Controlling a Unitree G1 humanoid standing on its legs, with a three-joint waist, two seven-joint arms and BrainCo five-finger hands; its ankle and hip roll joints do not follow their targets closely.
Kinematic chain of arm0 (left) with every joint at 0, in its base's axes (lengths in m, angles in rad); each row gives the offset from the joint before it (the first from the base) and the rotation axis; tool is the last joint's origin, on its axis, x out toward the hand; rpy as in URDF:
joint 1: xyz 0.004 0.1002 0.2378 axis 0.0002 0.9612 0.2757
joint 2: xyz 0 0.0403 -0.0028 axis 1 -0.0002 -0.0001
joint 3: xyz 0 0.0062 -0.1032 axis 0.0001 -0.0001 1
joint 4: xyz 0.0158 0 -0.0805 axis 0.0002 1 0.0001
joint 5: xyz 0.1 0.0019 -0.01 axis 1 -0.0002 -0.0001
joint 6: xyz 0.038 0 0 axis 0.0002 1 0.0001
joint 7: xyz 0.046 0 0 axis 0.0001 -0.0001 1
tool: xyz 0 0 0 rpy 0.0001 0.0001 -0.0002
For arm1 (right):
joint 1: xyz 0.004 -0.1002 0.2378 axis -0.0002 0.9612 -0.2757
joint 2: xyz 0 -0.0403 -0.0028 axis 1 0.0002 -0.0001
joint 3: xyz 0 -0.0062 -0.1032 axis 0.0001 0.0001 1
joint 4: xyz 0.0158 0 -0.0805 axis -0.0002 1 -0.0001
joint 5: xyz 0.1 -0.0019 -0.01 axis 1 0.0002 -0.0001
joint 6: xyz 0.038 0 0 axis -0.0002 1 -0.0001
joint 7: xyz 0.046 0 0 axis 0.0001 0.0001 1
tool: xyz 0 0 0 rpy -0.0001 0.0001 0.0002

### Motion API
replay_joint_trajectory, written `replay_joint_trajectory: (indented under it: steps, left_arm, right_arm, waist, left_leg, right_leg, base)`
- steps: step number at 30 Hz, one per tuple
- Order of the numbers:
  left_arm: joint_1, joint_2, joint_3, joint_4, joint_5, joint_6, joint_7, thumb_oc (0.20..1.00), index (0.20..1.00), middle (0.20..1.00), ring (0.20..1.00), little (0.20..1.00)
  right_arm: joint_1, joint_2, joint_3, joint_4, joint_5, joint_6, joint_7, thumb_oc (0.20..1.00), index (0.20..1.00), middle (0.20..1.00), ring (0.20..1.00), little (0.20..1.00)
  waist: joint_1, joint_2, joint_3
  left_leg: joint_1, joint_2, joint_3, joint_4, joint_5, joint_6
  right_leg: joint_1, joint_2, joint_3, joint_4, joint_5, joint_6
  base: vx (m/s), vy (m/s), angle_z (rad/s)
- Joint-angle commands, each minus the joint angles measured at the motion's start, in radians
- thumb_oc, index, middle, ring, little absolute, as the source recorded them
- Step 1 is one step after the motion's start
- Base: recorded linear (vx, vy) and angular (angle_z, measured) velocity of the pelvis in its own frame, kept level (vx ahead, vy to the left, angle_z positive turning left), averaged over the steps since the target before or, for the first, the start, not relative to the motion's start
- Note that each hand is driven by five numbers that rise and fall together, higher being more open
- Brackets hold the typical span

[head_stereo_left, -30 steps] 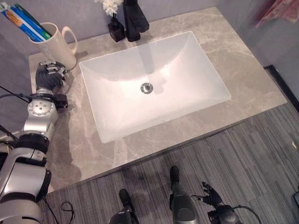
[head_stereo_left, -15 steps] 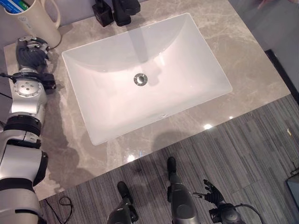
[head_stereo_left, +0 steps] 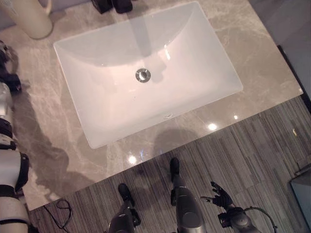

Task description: Put brush and paste in cup on sink, flatten towel.

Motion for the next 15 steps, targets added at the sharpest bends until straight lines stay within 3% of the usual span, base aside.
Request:
replay_joint_trajectory:
  steps: [1, 9, 15]
  left_arm:
    - [-0.137, 0.024, -0.059, 0.044, 0.017, -0.029, 0.019, 0.200, 0.200, 0.200, 0.200, 0.200]
    - [-0.301, -0.017, -0.180, 0.066, 0.061, -0.023, 0.029, 0.200, 0.200, 0.200, 0.200, 0.200]
    - [-0.316, -0.040, -0.230, 0.022, 0.113, -0.037, 0.030, 0.200, 0.200, 0.200, 0.200, 0.200]
  right_arm:
    - [-0.026, -0.052, 0.014, -0.044, 0.007, -0.035, -0.001, 1.000, 1.000, 1.000, 1.000, 1.000]
    - [-0.010, -0.054, 0.054, -0.145, 0.017, -0.047, 0.039, 1.000, 1.000, 1.000, 1.000, 1.000]
    - [0.009, -0.061, 0.044, -0.185, 0.028, -0.060, 0.046, 1.000, 1.000, 1.000, 1.000, 1.000]
  waist:
    - [-0.007, 0.027, 0.012]
    - [-0.025, 0.002, -0.003]
    - [-0.028, 0.004, -0.012]
  left_leg:
    - [-0.069, 0.034, -0.093, 0.003, 0.013, 0.017]
    - [-0.101, 0.046, -0.079, 0.003, 0.011, 0.017]
    - [-0.114, 0.052, -0.078, 0.003, 0.014, 0.013]
  right_leg:
    - [0.061, -0.067, -0.024, 0.007, 0.085, 0.133]
    - [0.018, -0.061, -0.015, -0.001, 0.083, 0.133]
    - [0.003, -0.061, -0.011, -0.003, 0.066, 0.133]
  base:
    - [0.01, 0.033, 0.02]
    - [0.01, 0.020, -0.01]
    - [0.00, 0.001, -0.01]
